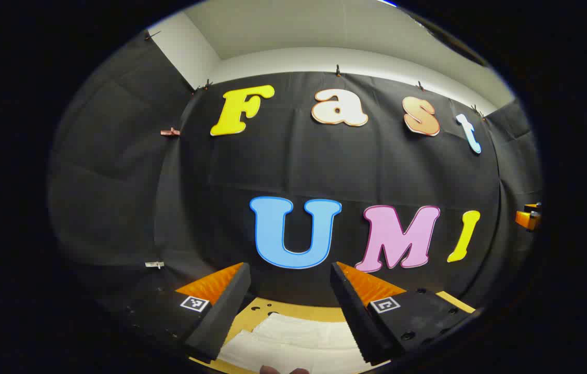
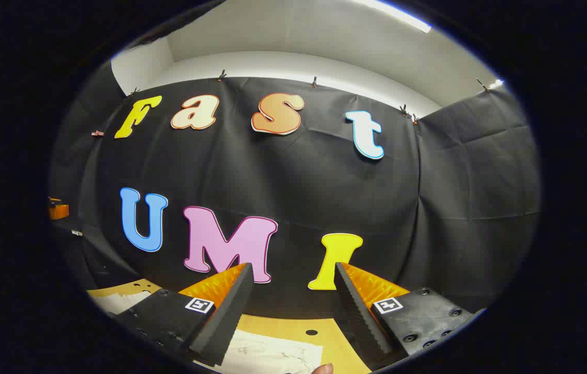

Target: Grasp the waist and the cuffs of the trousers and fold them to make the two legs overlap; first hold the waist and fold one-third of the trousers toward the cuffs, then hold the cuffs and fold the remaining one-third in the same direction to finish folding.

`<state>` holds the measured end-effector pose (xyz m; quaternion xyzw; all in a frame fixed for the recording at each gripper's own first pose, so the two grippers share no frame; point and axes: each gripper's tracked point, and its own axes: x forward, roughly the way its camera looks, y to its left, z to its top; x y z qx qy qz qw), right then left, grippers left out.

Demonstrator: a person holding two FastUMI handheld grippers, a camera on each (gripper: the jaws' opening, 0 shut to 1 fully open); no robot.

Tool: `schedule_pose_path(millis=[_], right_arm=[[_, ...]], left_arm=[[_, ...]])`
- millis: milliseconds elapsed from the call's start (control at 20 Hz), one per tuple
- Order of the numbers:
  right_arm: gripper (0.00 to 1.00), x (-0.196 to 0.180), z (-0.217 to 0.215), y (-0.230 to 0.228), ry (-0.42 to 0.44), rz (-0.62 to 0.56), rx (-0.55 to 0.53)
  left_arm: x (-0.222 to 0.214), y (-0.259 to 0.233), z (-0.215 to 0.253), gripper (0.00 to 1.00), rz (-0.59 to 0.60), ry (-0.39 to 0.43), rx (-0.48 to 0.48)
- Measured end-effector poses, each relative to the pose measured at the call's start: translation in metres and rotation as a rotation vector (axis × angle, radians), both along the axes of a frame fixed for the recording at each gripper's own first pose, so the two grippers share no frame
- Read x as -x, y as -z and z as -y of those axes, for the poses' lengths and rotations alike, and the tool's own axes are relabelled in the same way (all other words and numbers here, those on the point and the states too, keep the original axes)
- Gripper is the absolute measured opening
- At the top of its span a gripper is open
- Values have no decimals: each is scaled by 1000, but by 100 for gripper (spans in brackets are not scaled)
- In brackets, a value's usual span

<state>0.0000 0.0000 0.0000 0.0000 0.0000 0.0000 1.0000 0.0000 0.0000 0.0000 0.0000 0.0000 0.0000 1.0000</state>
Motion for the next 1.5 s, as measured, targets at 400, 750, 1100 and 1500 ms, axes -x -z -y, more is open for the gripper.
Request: schedule_pose_path(millis=[400,750,1100,1500], right_arm=[[94,1,-18,22,11,-25,49],[95,1,-34,34,-6,-44,90],[95,12,-27,69,-14,-95,244],[95,46,-7,136,-71,-216,522]], left_arm=[[-10,31,-15,96,-30,33,-1],[-17,42,-24,96,-47,48,-35],[-17,105,-31,96,-165,143,-274],[15,260,-45,95,-402,450,-793]])
